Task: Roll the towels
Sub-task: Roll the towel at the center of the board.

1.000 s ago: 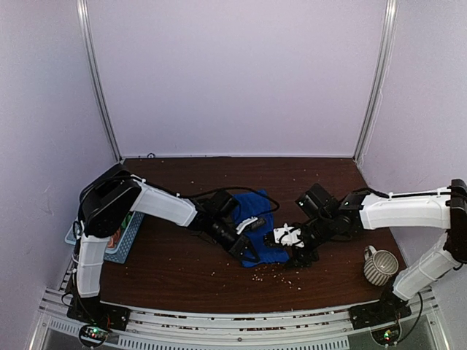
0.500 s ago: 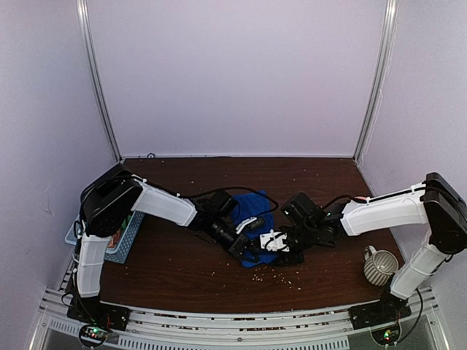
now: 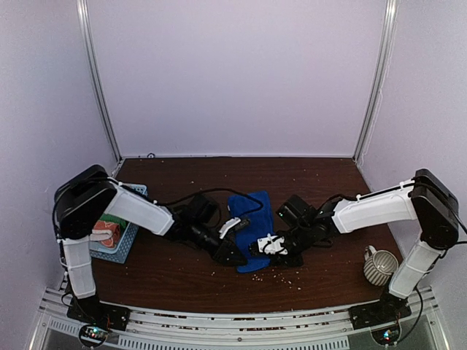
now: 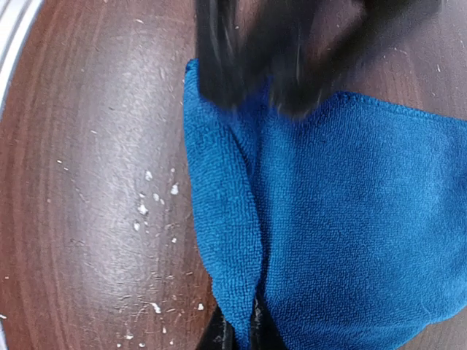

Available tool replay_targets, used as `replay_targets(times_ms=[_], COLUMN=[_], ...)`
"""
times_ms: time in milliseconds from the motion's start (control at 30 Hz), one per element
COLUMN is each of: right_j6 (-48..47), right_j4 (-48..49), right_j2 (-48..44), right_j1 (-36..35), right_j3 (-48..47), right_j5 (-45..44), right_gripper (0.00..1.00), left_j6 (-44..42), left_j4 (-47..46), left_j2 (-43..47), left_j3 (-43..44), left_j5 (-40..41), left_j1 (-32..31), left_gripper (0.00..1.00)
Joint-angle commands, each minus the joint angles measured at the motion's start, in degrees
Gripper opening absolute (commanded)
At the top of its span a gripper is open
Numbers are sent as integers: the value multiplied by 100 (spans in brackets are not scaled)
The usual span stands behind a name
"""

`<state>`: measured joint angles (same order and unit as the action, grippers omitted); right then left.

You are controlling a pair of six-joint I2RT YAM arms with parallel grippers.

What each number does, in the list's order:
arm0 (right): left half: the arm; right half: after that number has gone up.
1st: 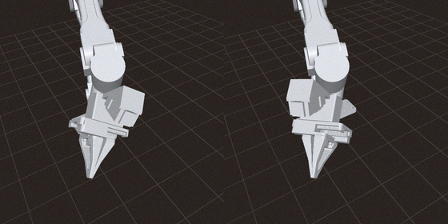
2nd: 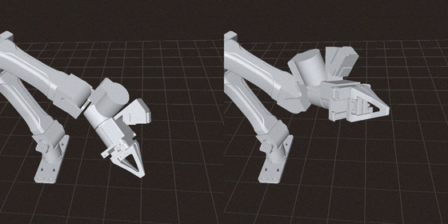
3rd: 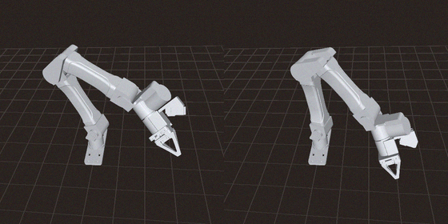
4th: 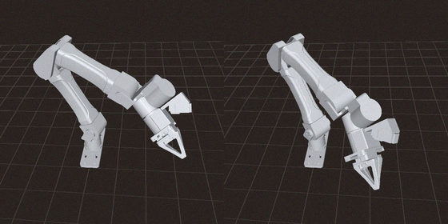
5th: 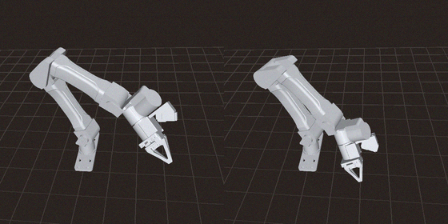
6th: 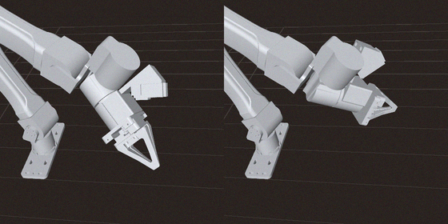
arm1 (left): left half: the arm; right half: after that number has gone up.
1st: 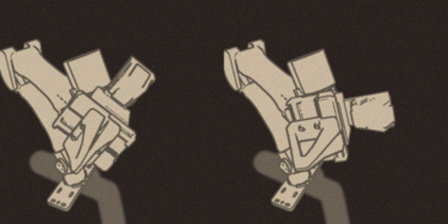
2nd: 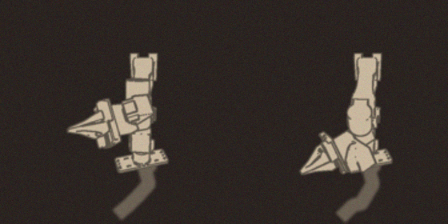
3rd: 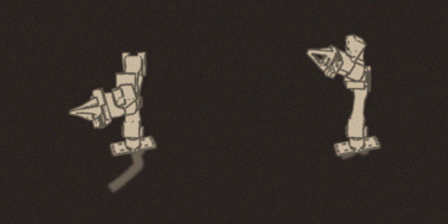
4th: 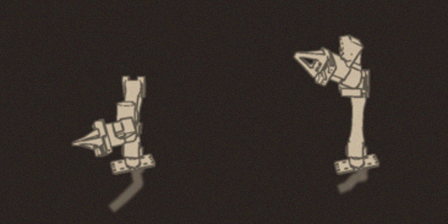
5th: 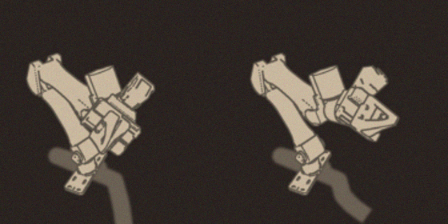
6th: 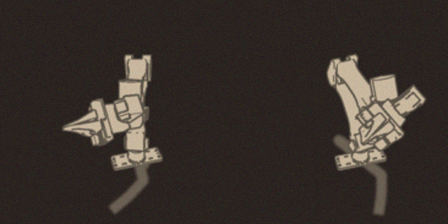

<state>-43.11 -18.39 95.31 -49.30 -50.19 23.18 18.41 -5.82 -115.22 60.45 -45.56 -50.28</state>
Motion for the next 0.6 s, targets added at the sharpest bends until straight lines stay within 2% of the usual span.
replay_targets(times_ms=[0,133,300,400,567], right_j6=[104,291,485,403,396], right_j4=[-675,-1007,-1725,-2236,-2528], right_j2=[48,315,1004,1371,1762], right_j1=[131,288,668,823,998], right_j3=[-334,-651,-1298,-1630,-1953], right_j5=[672,1059,1831,2190,2572], right_gripper=[3,3,2,2,2], left_j6=[-285,-923,-1951,-2155,-2562], left_j4=[-2343,-3689,-3611,-3635,-3524], left_j2=[1310,1725,1616,1491,1058], left_j3=[-1415,-2480,-2445,-2364,-2000], left_j5=[1148,2177,2850,3058,3157], left_j1=[-42,-626,-1275,-1335,-1335], left_gripper=[38,41,46,46,47])
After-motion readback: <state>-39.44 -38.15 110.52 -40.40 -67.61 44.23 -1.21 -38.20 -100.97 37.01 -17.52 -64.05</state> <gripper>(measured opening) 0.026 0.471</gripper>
